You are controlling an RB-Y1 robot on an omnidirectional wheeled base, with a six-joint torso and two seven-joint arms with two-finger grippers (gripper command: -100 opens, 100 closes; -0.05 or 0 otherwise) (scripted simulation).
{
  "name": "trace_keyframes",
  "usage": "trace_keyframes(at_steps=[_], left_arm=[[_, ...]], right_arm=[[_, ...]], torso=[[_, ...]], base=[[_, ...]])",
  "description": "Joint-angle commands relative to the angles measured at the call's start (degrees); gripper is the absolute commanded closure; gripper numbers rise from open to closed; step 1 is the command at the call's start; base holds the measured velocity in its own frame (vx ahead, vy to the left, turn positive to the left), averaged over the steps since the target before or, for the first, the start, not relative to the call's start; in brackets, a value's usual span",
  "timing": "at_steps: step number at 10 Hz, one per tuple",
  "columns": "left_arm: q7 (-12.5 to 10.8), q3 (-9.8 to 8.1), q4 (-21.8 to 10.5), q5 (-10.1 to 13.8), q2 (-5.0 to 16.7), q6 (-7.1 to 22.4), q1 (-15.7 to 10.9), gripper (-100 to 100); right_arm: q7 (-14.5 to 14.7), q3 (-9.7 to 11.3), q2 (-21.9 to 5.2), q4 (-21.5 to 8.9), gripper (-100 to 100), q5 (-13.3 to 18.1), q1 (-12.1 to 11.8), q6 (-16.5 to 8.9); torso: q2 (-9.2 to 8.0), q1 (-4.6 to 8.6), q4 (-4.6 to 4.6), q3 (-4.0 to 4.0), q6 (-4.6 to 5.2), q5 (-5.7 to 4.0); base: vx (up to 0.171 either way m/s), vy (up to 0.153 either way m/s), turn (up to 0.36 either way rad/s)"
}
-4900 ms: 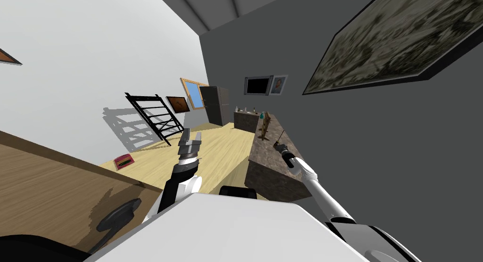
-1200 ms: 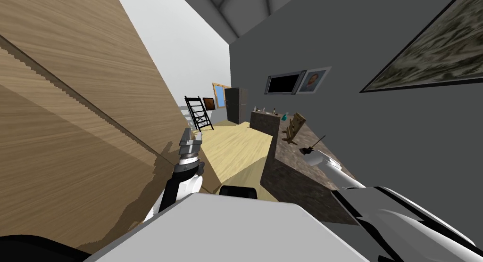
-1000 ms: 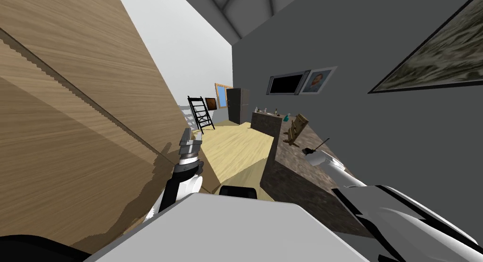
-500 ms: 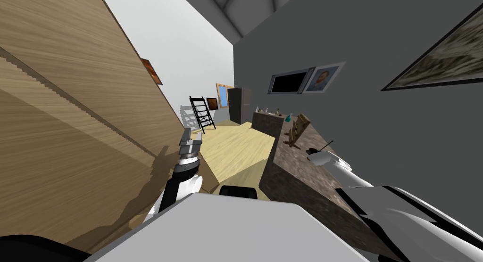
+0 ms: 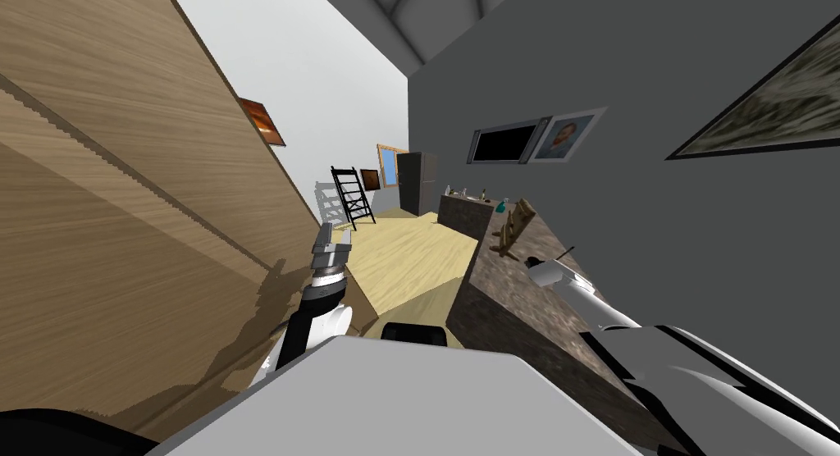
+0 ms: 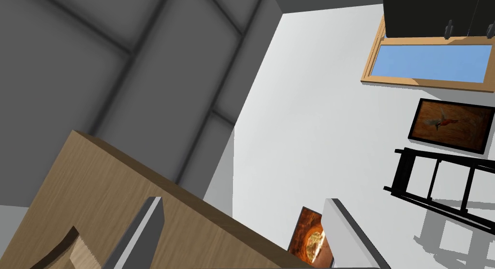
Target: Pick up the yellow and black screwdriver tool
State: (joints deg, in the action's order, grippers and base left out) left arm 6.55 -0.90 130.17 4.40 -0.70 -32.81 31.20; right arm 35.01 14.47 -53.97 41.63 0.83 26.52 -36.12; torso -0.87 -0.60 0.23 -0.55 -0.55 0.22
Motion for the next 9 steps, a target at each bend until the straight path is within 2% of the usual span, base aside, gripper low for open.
trace_keyframes(at_steps=[1,2,3,4,7,8,9], left_arm=[[0.0,0.00,0.0,0.0,0.0,0.0,0.0,0],[0.0,0.00,0.0,0.0,0.0,0.0,0.0,0],[0.0,0.00,0.0,0.0,0.0,0.0,0.0,0],[0.0,0.00,0.0,0.0,0.0,0.0,0.0,0],[0.0,0.00,0.0,0.0,0.0,0.0,0.0,0],[0.0,0.00,0.0,0.0,0.0,0.0,0.0,0],[0.0,0.00,0.0,0.0,0.0,0.0,0.0,0]], right_arm=[[-1.2,0.2,0.3,2.2,-100,0.6,-0.7,-2.4],[-2.8,0.8,1.0,4.5,-100,1.6,-1.5,-4.4],[-2.8,0.8,1.0,4.9,-100,1.6,-1.5,-5.3],[-4.5,1.4,1.6,6.8,-100,2.6,-2.2,-7.0],[-6.2,2.0,2.3,10.5,-100,3.6,-2.9,-11.2],[-7.8,2.5,2.9,12.8,-100,4.6,-3.6,-13.3],[-7.8,2.5,2.9,13.3,-100,4.6,-3.6,-14.1]], torso=[[0.00,0.00,0.00,0.00,0.00,0.00],[-0.02,-0.12,0.00,-0.01,0.03,0.01],[0.01,-0.09,-0.02,0.01,0.02,0.00],[0.06,-0.12,-0.03,0.04,0.03,0.00],[0.04,0.01,-0.04,0.04,0.03,-0.04],[0.11,-0.02,-0.04,0.07,0.04,-0.04],[0.12,0.06,-0.05,0.08,0.03,-0.05]], base=[[-0.033,-0.095,0.032],[-0.027,-0.092,0.041],[-0.013,-0.081,0.028],[-0.014,-0.106,0.035],[-0.023,-0.096,0.036],[-0.012,-0.115,0.047],[-0.013,-0.090,0.030]])
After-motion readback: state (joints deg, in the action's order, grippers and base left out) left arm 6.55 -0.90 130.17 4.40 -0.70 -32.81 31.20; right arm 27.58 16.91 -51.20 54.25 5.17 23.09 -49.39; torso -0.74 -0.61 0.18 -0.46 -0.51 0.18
